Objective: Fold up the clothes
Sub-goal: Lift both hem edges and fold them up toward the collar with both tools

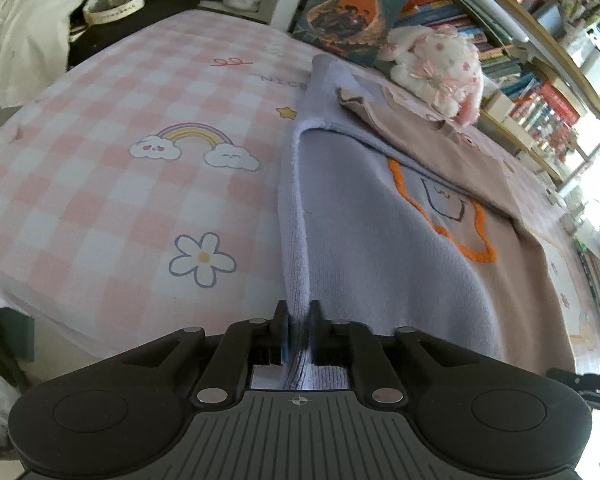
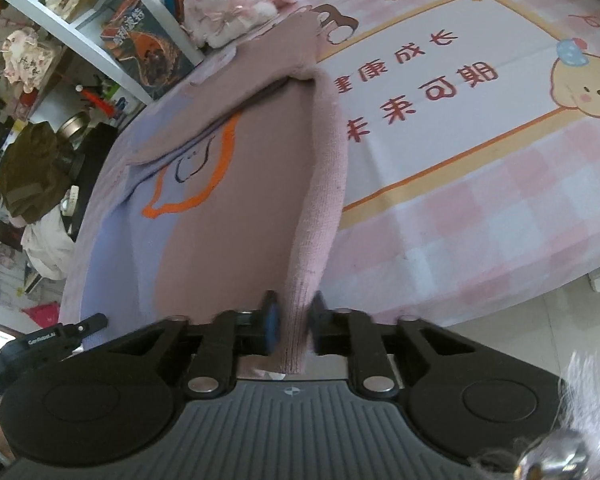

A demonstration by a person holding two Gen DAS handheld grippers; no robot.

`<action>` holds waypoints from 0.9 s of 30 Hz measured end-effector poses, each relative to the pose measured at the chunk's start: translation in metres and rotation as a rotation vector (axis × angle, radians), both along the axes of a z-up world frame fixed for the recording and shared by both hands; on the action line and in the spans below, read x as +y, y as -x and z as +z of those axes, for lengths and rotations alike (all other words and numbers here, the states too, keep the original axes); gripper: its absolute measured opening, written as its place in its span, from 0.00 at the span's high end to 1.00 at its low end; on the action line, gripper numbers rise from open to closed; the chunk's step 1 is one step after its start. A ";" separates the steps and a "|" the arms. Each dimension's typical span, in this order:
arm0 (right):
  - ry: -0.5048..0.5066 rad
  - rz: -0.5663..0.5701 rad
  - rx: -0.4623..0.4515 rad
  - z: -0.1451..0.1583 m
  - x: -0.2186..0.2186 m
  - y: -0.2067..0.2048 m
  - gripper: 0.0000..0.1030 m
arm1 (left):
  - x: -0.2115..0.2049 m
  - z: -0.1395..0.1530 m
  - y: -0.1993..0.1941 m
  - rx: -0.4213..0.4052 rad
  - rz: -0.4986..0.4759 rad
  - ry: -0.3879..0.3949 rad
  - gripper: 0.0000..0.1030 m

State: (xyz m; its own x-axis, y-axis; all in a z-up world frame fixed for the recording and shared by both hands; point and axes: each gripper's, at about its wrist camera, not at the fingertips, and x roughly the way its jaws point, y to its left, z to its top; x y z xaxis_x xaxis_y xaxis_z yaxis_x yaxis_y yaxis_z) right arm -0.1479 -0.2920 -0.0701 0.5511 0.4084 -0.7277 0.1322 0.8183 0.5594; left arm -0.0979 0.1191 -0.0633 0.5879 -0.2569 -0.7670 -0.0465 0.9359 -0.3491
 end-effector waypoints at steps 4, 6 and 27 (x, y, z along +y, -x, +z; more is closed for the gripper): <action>-0.027 -0.002 -0.012 0.002 -0.007 0.006 0.94 | 0.006 0.003 0.008 0.006 0.021 0.043 0.96; -0.040 0.006 -0.017 0.005 -0.010 0.010 0.94 | 0.009 0.006 0.015 0.009 0.035 0.076 0.96; -0.386 -0.073 -0.208 0.068 -0.061 0.019 0.95 | 0.037 0.051 0.004 -0.180 0.235 0.610 0.96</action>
State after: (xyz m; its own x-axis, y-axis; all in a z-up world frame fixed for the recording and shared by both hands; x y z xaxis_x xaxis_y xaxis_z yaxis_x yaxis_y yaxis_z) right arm -0.1673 -0.3528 -0.0018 0.7073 0.5830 -0.3997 0.0340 0.5368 0.8430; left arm -0.1022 0.1557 -0.0127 0.7860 -0.4623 -0.4106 -0.1169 0.5410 -0.8329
